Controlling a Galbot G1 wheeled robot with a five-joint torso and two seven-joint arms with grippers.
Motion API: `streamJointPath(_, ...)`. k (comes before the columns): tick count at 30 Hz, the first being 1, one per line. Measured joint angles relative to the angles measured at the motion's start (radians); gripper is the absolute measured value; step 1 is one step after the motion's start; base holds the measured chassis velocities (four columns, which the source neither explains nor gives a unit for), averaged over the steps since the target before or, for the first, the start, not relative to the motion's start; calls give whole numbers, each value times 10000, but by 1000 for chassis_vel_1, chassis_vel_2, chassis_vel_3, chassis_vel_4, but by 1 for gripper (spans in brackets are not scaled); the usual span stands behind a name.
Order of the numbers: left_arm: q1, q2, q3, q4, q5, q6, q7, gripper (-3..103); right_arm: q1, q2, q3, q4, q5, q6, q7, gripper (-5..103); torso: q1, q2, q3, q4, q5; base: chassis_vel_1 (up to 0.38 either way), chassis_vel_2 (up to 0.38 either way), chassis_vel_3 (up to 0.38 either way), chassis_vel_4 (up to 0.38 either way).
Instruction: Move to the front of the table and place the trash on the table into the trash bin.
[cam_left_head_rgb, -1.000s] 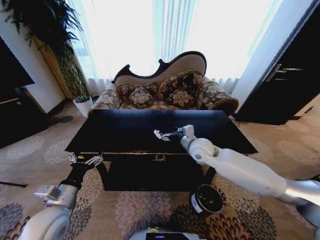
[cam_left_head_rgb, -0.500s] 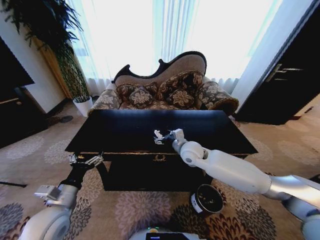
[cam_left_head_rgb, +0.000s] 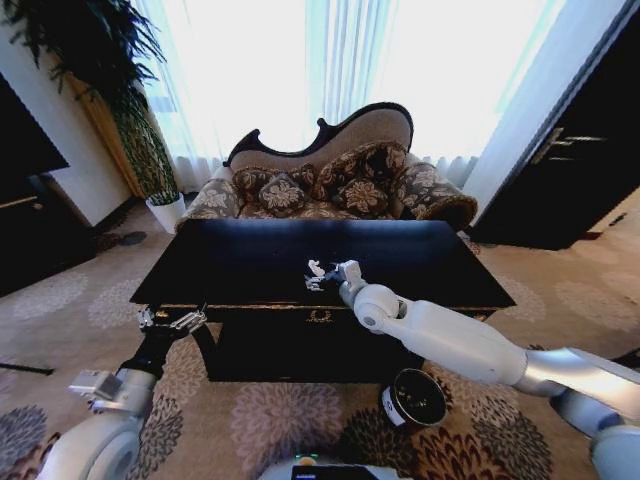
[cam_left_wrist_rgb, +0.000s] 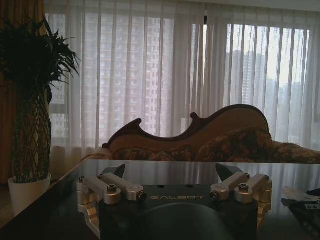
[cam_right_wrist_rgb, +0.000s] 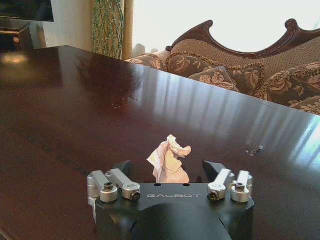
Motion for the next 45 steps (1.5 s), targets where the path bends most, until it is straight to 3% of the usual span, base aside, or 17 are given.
streamJointPath(2,-1,0,0,0,0,0,0,100,-22,2,23,-7,0,13,-4,79,0,0,0,0,0,0,0,0,0)
streamJointPath(3,-1,0,0,0,0,0,0,100,-146,-10,125,-34,-117,67,-75,62,0,0,-1,0,0,0,0,0,0)
streamJointPath(5,0,0,0,1,0,0,0,100,-206,-6,168,-55,-183,90,-99,51,0,0,-1,0,1,0,0,0,0)
streamJointPath(7,0,0,0,0,0,0,0,100,-232,-2,186,-56,-195,96,-103,51,-1,1,-1,0,0,0,0,0,0)
streamJointPath(8,0,0,0,0,0,0,0,100,-250,-2,199,-54,-201,100,-104,41,-1,0,0,0,0,0,0,0,0)
streamJointPath(10,0,0,0,0,0,0,0,100,-256,-4,205,-46,-202,100,-105,41,-1,0,0,0,0,0,0,0,0)
streamJointPath(14,0,0,0,0,0,0,0,100,-297,-51,268,49,-186,98,-103,19,0,0,0,0,0,0,0,0,0)
streamJointPath(17,0,0,0,0,0,0,0,100,-389,-100,359,136,-182,98,-95,14,0,0,0,1,0,0,0,0,0)
streamJointPath(19,0,0,0,0,0,0,0,100,-587,-227,548,287,-180,98,-87,3,-1,0,0,0,0,0,0,0,0)
streamJointPath(24,0,0,0,0,0,0,0,100,-918,-440,889,486,-178,102,-88,0,0,0,0,0,0,0,0,0,0)
streamJointPath(30,0,0,0,0,0,0,0,100,-2303,-1016,2307,1097,-313,152,-223,0,0,0,0,1,3,0,0,0,0)
streamJointPath(33,0,0,0,0,0,0,0,100,-3628,-1507,3813,1671,-592,227,-462,0,-1,0,-1,-1,2,0,0,0,0)
streamJointPath(34,0,0,0,0,0,0,0,100,-3628,-1507,3813,1671,-592,227,-462,0,-1,0,-1,-1,2,0,0,0,0)
streamJointPath(38,0,0,0,0,0,0,0,100,-6038,-1930,6358,2574,-1183,471,-846,0,0,0,0,-2,1,0,0,0,0)
streamJointPath(43,0,0,0,1,0,0,0,100,-7827,-1776,7983,3170,-1910,734,-1138,0,-2,0,-2,-3,-1,0,0,0,0)
streamJointPath(45,0,0,0,0,0,1,1,100,-9209,-1255,9333,3492,-2861,1010,-1579,0,-2,0,-1,3,2,0,0,0,0)
